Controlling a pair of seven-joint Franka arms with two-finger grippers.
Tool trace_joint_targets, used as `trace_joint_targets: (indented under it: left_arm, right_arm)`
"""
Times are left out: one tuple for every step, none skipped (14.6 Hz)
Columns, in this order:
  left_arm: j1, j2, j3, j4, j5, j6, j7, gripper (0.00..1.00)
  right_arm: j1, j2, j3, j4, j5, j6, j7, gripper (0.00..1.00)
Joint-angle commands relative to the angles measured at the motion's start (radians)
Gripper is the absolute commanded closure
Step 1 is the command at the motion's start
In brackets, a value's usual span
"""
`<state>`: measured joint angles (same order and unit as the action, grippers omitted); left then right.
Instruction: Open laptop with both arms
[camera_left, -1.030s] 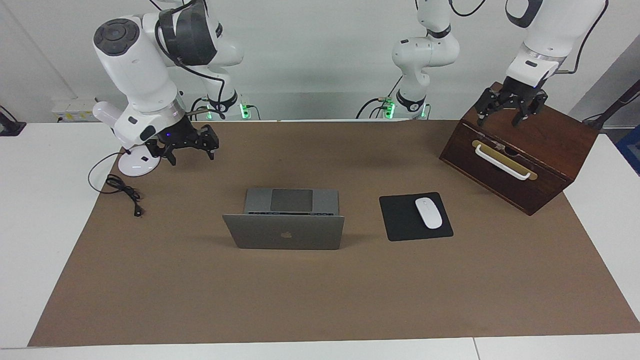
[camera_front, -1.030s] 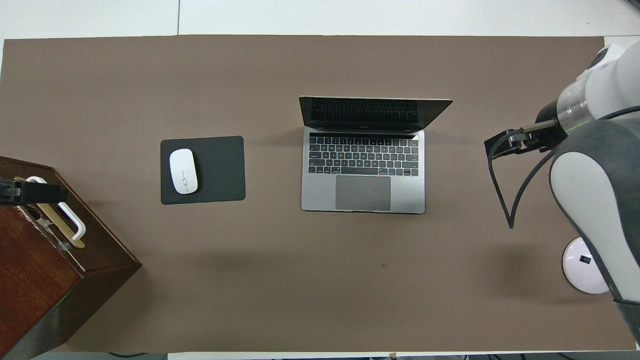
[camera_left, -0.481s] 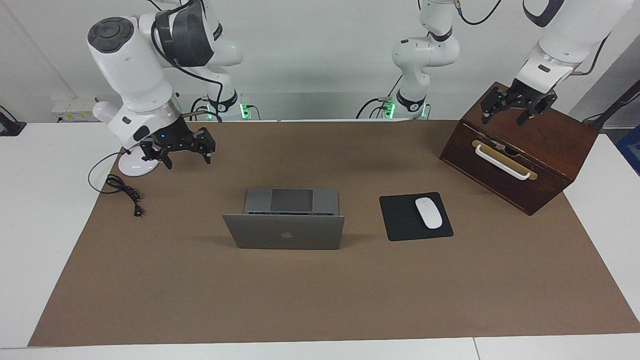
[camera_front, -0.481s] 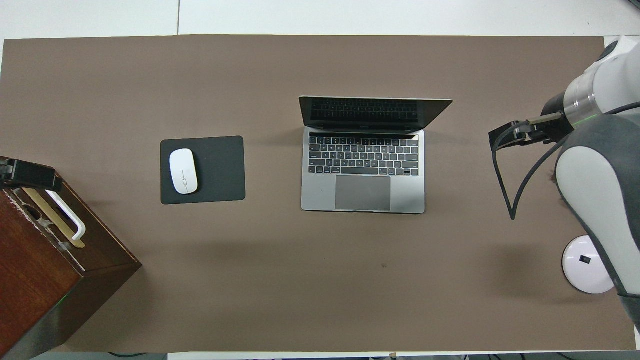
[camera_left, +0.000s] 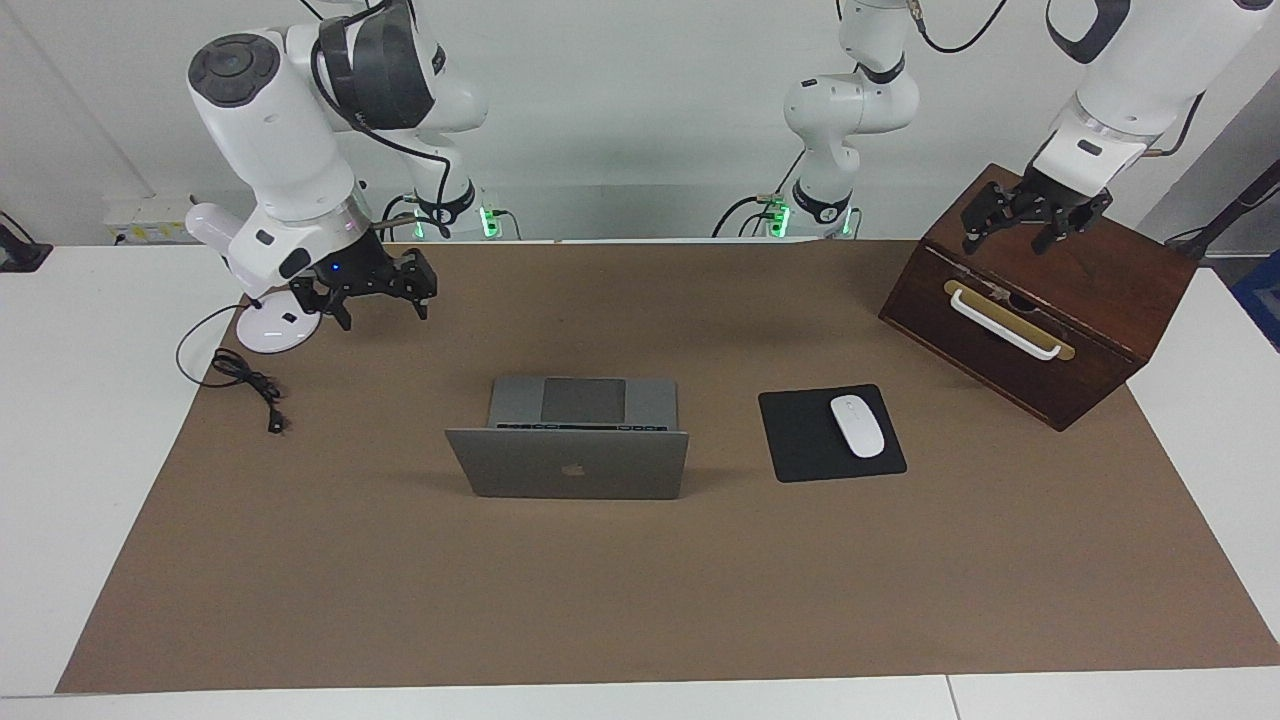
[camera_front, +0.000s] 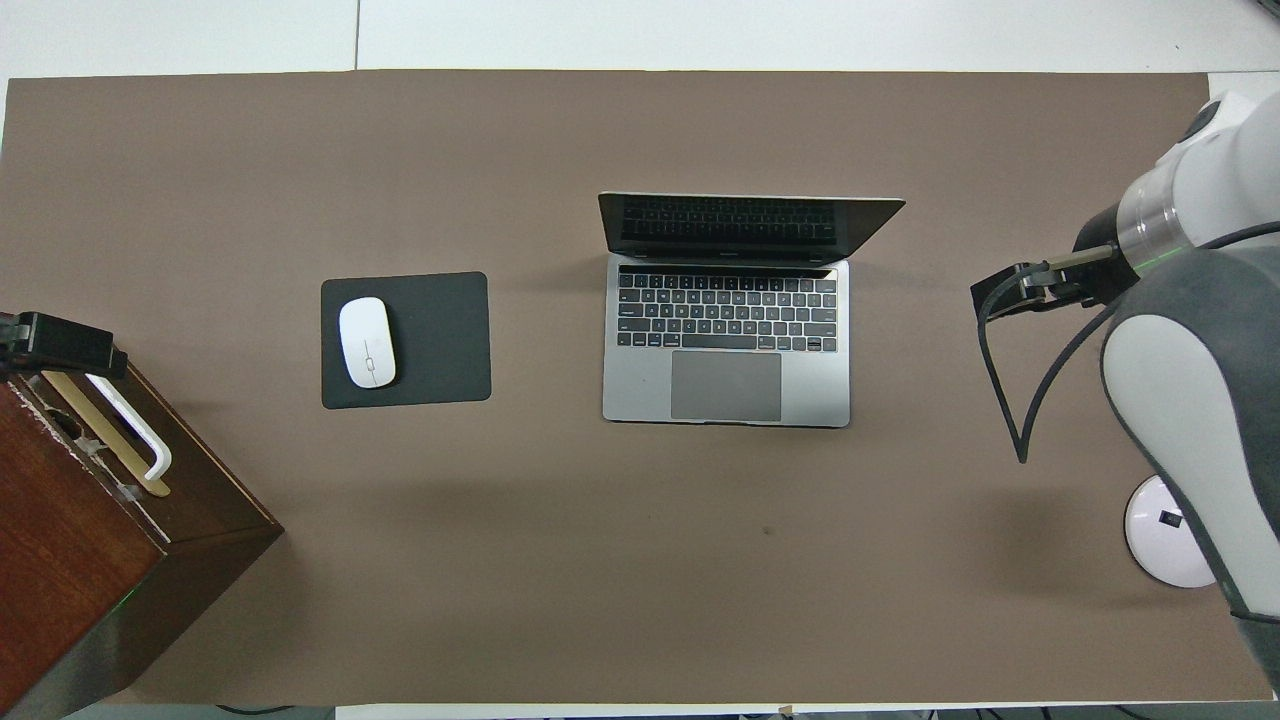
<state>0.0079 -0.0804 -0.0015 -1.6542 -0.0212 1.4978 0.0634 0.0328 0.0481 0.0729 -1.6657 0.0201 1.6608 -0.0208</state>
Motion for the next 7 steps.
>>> trace_joint_targets:
  left_arm:
    - [0.006,-0.002,-0.005,0.004,0.015,0.018,-0.016,0.00]
    - [0.006,-0.002,-0.005,0.004,0.015,0.033,-0.016,0.00]
    - [0.006,-0.001,-0.005,0.002,0.015,0.051,-0.016,0.00]
    - [0.006,-0.001,-0.005,0.002,0.017,0.055,-0.016,0.00]
    - [0.006,-0.001,-0.005,0.004,0.017,0.056,-0.016,0.00]
    - [0.006,-0.001,-0.003,0.004,0.017,0.056,-0.016,0.00]
    - [0.006,-0.001,-0.003,0.002,0.017,0.058,-0.016,0.00]
  right_arm:
    - [0.004,-0.045,-0.010,-0.049,-0.019,0.000,0.010,0.00]
    - [0.004,-0.042,-0.010,-0.046,-0.019,0.007,0.007,0.00]
    - [0.004,-0.040,-0.013,-0.045,-0.019,0.010,0.005,0.00]
    - [0.004,-0.037,-0.013,-0.039,-0.019,0.014,0.005,0.00]
    - [0.004,-0.033,-0.016,-0.031,-0.019,0.014,0.008,0.00]
    - [0.004,-0.031,-0.016,-0.025,-0.019,0.016,0.010,0.00]
    - [0.004,-0.030,-0.016,-0.025,-0.019,0.017,0.010,0.00]
